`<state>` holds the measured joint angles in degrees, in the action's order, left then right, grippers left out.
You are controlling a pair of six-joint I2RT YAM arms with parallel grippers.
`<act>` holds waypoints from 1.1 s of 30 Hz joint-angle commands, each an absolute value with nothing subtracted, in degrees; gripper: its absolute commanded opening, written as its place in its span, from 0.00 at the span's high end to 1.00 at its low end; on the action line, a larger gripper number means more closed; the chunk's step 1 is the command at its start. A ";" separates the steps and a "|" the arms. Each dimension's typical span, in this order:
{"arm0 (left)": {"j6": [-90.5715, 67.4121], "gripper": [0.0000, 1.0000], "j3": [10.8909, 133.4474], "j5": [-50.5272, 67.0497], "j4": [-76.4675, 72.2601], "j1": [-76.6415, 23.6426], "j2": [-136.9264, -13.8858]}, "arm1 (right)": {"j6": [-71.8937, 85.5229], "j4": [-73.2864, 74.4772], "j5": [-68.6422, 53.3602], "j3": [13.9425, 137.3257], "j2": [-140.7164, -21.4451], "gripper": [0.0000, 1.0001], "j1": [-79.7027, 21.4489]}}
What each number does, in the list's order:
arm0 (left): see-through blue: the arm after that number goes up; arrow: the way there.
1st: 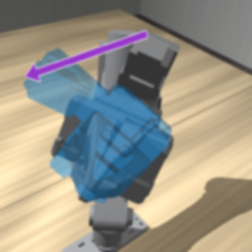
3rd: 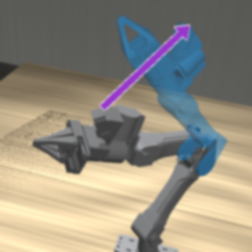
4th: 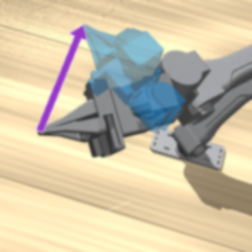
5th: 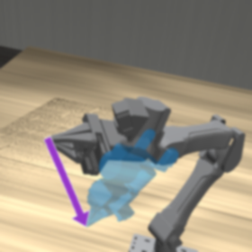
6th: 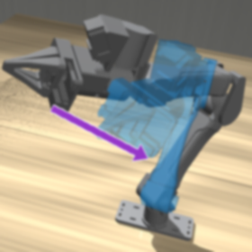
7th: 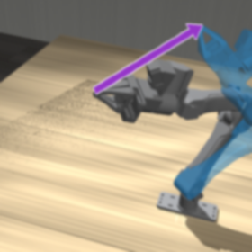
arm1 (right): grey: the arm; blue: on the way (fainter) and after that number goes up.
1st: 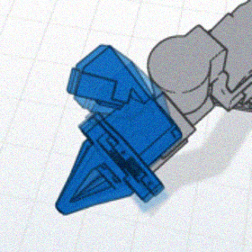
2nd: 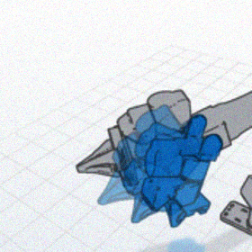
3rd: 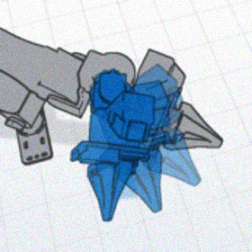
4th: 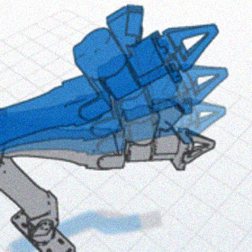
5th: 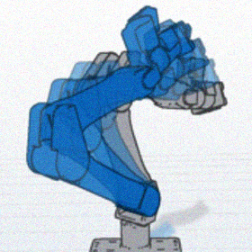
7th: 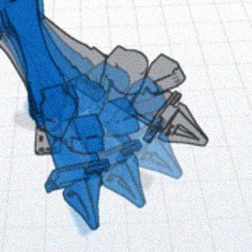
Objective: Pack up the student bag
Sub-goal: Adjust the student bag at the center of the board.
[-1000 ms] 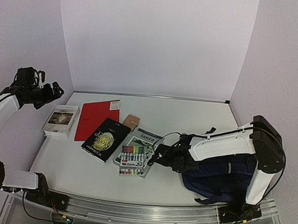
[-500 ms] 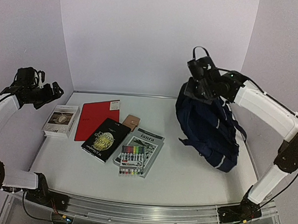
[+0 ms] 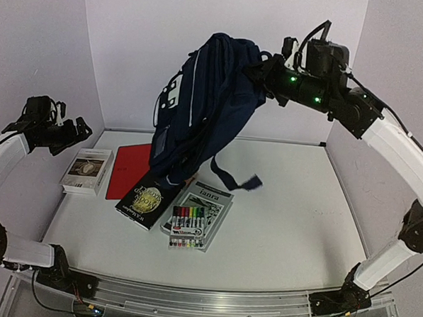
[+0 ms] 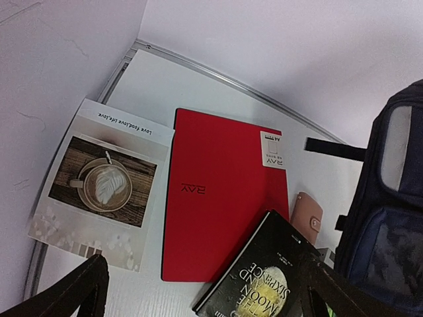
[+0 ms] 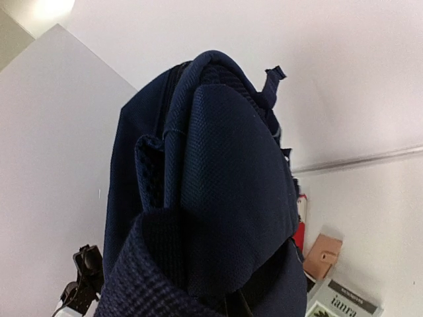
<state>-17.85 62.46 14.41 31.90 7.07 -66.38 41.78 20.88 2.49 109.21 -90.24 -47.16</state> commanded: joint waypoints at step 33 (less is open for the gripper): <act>-39.29 0.03 54.18 25.46 13.07 -24.20 -75.68 | 37.98 18.92 14.15 58.20 -85.38 0.02 -31.73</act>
